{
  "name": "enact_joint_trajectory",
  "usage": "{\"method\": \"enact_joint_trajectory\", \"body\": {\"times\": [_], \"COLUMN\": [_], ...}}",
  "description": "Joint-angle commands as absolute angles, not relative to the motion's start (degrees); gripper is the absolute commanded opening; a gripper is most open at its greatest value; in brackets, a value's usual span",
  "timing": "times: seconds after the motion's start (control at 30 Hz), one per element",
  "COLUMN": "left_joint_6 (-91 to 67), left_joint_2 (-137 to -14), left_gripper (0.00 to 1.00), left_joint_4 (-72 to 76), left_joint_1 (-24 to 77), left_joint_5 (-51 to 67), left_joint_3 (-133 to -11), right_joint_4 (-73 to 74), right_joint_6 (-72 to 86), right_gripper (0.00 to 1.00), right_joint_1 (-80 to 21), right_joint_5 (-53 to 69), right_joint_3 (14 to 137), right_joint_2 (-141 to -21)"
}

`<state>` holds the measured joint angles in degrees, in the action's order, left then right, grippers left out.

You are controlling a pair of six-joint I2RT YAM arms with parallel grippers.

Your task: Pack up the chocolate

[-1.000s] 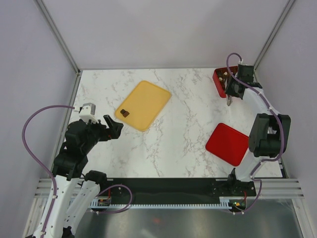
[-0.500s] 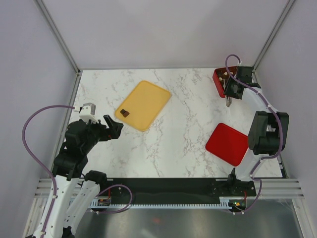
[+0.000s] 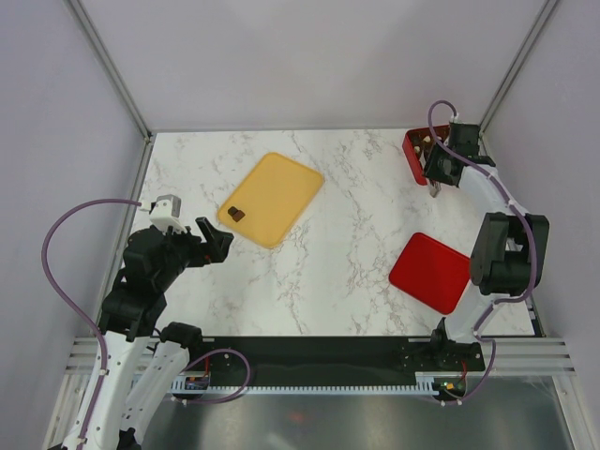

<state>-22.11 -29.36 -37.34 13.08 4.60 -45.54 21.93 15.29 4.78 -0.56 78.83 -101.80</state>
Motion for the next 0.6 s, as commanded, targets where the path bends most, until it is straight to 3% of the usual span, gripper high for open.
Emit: {"method": "enact_joint_trajectory", "body": {"times": [0.0, 0.13, 0.57], "left_joint_6": [-21.4, -21.4, -21.6], "left_joint_2": [-29.2, -29.3, -29.3], "left_gripper": [1.00, 1.00, 1.00], "left_joint_4": [-35.7, -35.7, -35.7], "left_joint_1": [12.7, 12.7, 12.7], "left_joint_5": [4.2, 4.2, 3.5], "left_joint_3": [-45.1, -45.1, -45.1], "right_joint_4": [21.1, 20.7, 10.3], "right_joint_6": [16.3, 16.0, 12.6], "right_gripper": [0.48, 0.47, 0.49], "right_joint_1": [4.5, 0.8, -28.2], "right_joint_5": [2.7, 3.6, 7.0], "right_joint_3": [81.0, 80.5, 76.8], "right_joint_2": [-96.8, -94.8, -94.5]}}
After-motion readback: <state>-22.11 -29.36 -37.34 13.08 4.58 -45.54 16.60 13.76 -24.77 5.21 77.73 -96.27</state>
